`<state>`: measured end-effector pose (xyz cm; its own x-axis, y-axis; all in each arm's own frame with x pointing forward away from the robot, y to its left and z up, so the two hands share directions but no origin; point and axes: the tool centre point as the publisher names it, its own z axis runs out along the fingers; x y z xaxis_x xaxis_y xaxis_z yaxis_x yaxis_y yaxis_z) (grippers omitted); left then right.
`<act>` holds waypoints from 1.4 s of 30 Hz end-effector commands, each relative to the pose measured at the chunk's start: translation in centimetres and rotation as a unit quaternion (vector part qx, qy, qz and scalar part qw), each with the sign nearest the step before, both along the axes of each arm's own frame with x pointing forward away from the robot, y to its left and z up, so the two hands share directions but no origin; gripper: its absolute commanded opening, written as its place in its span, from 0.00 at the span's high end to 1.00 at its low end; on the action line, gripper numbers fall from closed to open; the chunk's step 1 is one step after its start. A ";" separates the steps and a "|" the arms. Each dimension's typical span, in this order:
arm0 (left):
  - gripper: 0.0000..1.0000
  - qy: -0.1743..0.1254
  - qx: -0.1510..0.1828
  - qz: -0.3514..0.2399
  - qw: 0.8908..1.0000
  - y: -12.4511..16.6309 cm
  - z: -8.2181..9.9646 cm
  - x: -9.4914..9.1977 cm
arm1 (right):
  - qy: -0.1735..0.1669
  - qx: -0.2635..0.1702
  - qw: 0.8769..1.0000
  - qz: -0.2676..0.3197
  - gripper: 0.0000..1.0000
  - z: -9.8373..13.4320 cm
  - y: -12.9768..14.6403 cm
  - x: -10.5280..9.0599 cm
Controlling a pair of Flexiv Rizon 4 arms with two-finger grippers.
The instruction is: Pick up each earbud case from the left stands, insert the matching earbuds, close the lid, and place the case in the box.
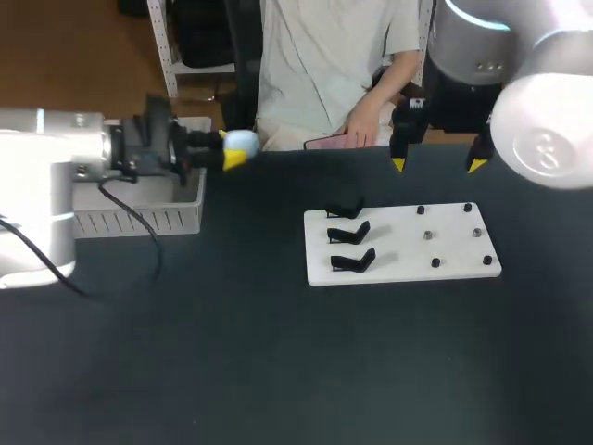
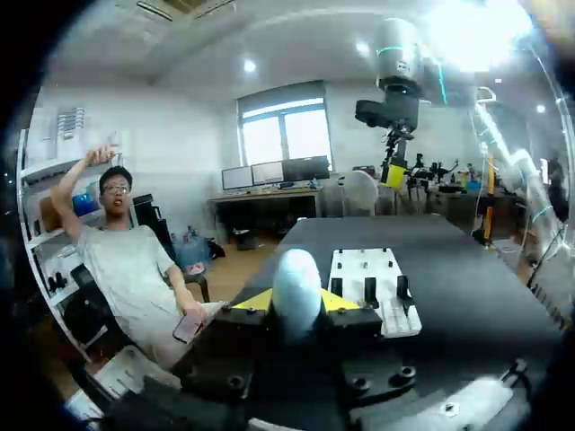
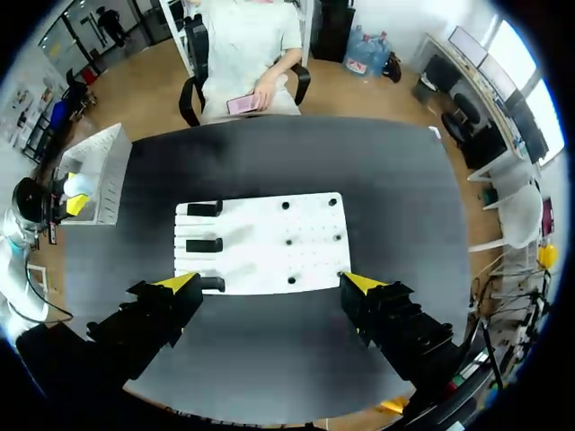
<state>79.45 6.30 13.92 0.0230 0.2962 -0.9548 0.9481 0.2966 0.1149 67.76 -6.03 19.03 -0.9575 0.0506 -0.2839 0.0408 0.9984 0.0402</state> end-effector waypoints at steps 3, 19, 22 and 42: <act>1.00 -0.001 0.058 0.164 0.985 7.3 -0.3 3.0 | -0.035 -0.001 0.999 -0.003 0.00 -0.1 -0.1 -0.4; 0.96 0.005 0.097 0.295 0.951 14.3 -1.4 6.3 | -0.035 -0.001 0.999 -0.003 0.00 -0.1 -0.1 -0.4; 0.00 -0.002 0.102 0.296 0.950 14.1 -1.0 6.0 | -0.035 -0.001 0.999 -0.003 0.00 -0.1 -0.1 -0.4; 0.00 -0.024 0.088 0.303 0.949 13.3 1.0 4.8 | -0.035 -0.001 0.999 -0.003 0.00 -0.1 -0.1 -0.4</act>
